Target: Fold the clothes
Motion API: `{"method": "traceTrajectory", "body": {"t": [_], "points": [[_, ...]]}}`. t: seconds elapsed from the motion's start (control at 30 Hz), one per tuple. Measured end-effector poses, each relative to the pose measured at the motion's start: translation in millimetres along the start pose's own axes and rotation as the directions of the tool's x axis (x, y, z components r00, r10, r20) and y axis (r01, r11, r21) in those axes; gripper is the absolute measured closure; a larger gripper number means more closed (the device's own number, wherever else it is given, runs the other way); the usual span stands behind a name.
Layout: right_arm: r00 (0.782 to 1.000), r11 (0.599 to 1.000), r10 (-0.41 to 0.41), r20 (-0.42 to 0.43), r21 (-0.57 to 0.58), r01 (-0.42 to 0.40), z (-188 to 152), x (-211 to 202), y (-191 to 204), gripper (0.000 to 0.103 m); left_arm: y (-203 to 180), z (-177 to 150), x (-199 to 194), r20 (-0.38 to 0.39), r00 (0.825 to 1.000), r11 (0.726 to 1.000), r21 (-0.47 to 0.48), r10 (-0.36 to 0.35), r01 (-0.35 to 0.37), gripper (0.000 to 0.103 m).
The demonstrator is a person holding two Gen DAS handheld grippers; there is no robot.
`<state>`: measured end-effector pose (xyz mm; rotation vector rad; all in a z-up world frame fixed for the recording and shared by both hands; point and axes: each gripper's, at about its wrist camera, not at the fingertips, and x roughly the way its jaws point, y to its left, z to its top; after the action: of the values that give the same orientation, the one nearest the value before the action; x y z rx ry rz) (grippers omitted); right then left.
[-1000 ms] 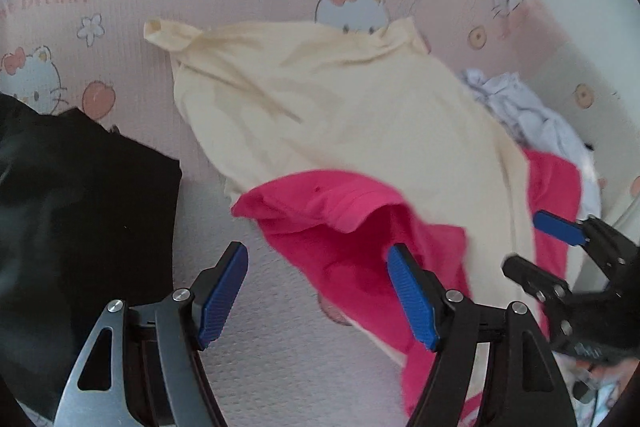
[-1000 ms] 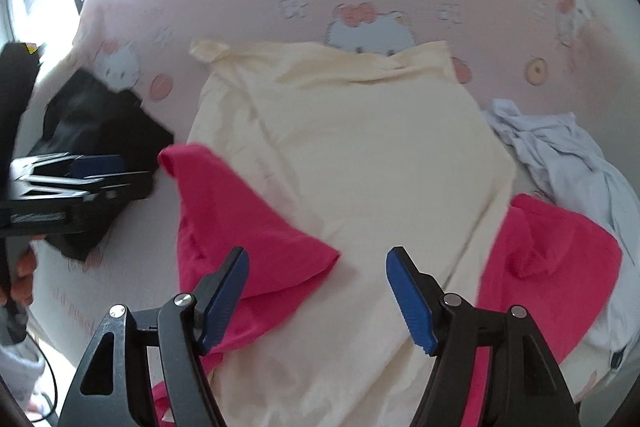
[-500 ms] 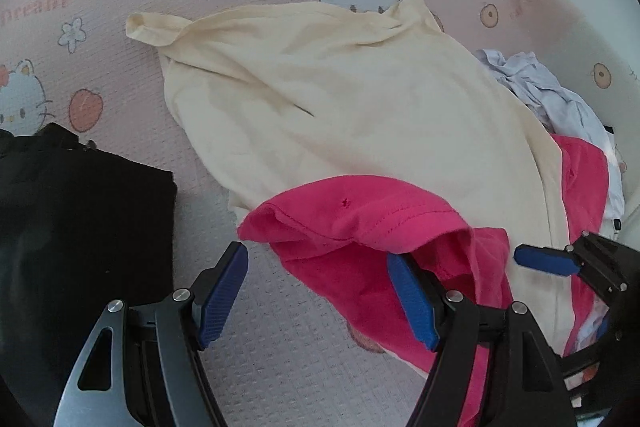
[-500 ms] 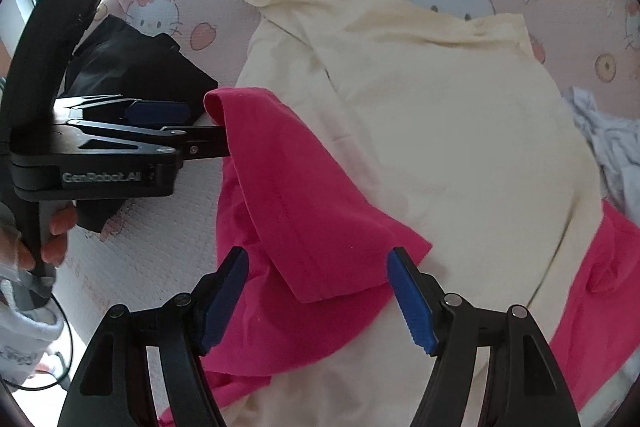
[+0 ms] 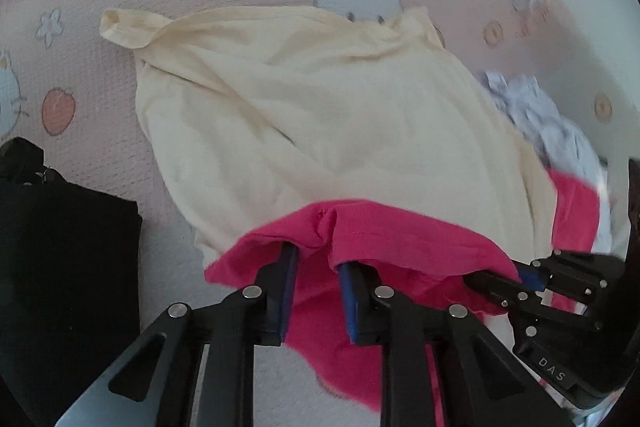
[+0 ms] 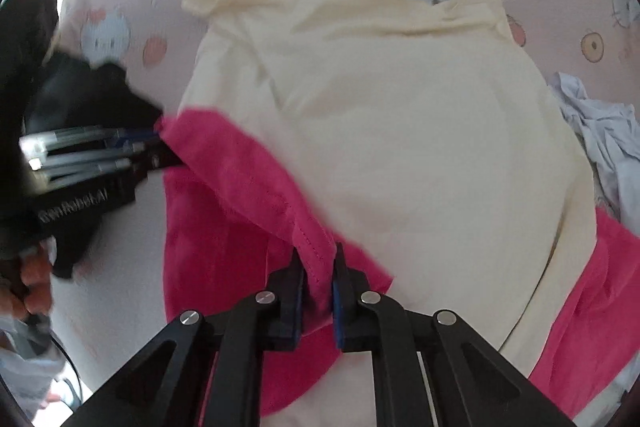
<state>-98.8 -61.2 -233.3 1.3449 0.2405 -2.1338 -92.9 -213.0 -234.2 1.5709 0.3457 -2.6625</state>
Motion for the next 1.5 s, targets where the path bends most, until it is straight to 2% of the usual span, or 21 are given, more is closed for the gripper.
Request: {"method": "traceTrajectory", "body": {"t": [0.07,0.2,0.27,0.3,0.33,0.4,0.47,0.53,0.7,0.8,0.87,1.0,1.1,1.23,1.37,1.4,1.47,1.5], "points": [[1.0,1.0,-0.016,0.026,0.015,0.015,9,-2,-8,0.094,2,11,2,0.006,0.999,0.999,-0.031,-0.032,0.032,0.085],[0.999,0.993,-0.026,0.027,0.115,0.023,15,4,-29,0.093,7,29,14,-0.001,0.994,0.988,-0.111,-0.106,0.105,0.085],[0.999,0.985,-0.023,0.026,0.171,0.018,14,6,-39,0.071,8,33,17,-0.011,0.992,0.984,-0.136,-0.122,0.119,0.084],[0.999,0.98,-0.021,0.026,0.199,0.015,14,6,-44,0.048,8,33,18,-0.016,0.992,0.982,-0.144,-0.127,0.123,0.083],[0.999,0.974,-0.014,0.042,0.226,0.004,12,3,-48,0.039,7,33,18,-0.019,0.991,0.98,-0.152,-0.132,0.128,0.079],[0.997,0.961,0.009,0.075,0.274,-0.029,7,-5,-54,0.037,8,31,14,0.001,0.988,0.973,-0.175,-0.156,0.154,0.067],[0.996,0.943,0.032,0.08,0.327,-0.056,3,-10,-61,0.037,10,31,9,0.028,0.983,0.962,-0.201,-0.183,0.185,0.047],[0.997,0.937,0.038,0.064,0.345,-0.058,-2,-10,-65,0.037,12,31,4,0.051,0.978,0.952,-0.222,-0.204,0.211,0.035],[0.999,0.923,0.051,0.014,0.382,-0.052,-16,-7,-73,0.037,14,35,-2,0.057,0.981,0.952,-0.235,-0.188,0.196,0.034],[0.998,0.914,0.059,-0.016,0.403,-0.048,-25,-6,-77,0.037,5,31,3,0.022,0.991,0.977,-0.167,-0.128,0.13,0.034],[0.997,0.909,0.074,-0.026,0.414,-0.057,-30,-1,-77,0.037,-3,27,13,-0.018,0.998,0.995,-0.083,-0.056,0.055,0.034],[0.993,0.906,0.113,-0.026,0.412,-0.093,-29,12,-75,0.037,-15,19,27,-0.039,0.998,0.997,0.059,0.046,-0.043,0.034],[0.99,0.902,0.139,-0.016,0.415,-0.12,-28,21,-74,0.037,-22,17,32,-0.02,0.996,0.988,0.129,0.085,-0.082,0.034],[0.992,0.901,0.126,-0.024,0.421,-0.104,-23,35,-75,0.037,-29,22,41,-0.01,0.988,0.967,0.208,0.155,-0.149,0.034],[0.995,0.915,0.097,0.003,0.393,-0.09,-15,42,-73,0.037,-37,23,57,-0.005,0.986,0.94,0.301,0.168,-0.159,0.036],[0.996,0.921,0.084,0.012,0.382,-0.082,-13,44,-72,0.037,-40,23,60,0.001,0.983,0.93,0.324,0.183,-0.173,0.038],[0.998,0.931,0.053,0.032,0.359,-0.061,-7,49,-68,0.037,-44,24,66,0.01,0.977,0.909,0.365,0.215,-0.203,0.052],[0.999,0.936,0.034,0.039,0.35,-0.046,-5,51,-67,0.038,-46,25,70,0.015,0.973,0.897,0.385,0.23,-0.218,0.053]]}}
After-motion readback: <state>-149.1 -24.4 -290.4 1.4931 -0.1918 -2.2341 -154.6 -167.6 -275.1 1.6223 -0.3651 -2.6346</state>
